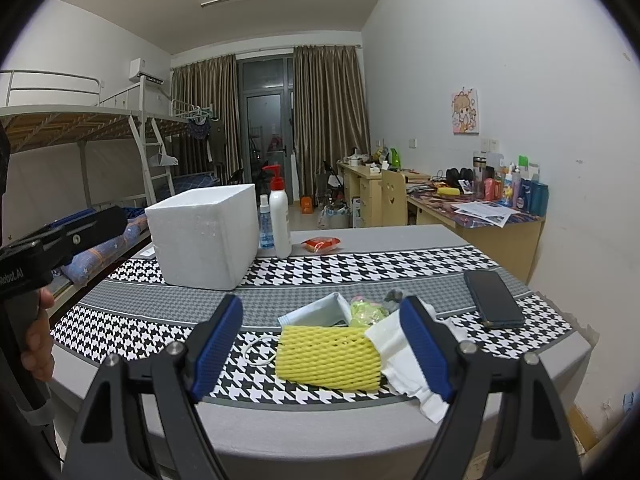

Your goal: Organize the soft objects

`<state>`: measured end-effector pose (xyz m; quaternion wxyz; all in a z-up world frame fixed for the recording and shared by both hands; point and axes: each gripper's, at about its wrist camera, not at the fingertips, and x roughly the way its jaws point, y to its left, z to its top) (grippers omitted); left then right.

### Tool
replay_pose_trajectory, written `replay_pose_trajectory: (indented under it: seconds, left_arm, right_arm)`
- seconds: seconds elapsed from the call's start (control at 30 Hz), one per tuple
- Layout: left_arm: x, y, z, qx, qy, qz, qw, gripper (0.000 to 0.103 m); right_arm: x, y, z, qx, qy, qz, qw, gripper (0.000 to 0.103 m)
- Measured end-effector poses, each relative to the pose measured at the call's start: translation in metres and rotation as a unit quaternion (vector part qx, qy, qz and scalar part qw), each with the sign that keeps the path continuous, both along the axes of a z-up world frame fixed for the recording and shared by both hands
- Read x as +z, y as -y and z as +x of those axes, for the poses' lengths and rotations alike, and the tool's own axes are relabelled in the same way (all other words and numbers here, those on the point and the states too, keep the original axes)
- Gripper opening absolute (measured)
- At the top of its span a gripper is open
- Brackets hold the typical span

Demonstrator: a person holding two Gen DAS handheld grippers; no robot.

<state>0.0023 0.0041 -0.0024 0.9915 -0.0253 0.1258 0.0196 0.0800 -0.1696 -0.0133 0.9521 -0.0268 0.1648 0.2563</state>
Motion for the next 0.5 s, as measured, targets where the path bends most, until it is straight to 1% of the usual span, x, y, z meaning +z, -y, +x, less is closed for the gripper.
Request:
replay_pose_trajectory:
  seconds: [0.37,0.5]
  left_arm:
    - [-0.0032,0.0001,0.0032,0.0,-0.007,-0.003,1.0,0.102]
    - [-0.0022,0.0004,0.0026,-0.006,-0.003,-0.005,1.0,0.102]
  right_arm:
    - [0.0012,-0.0016,-0.0011,0.003,0.001,-0.001,1.0,0.084]
    - [0.0011,-0.0024,-0.0014,0.003,0.001,-0.001,1.0,0.084]
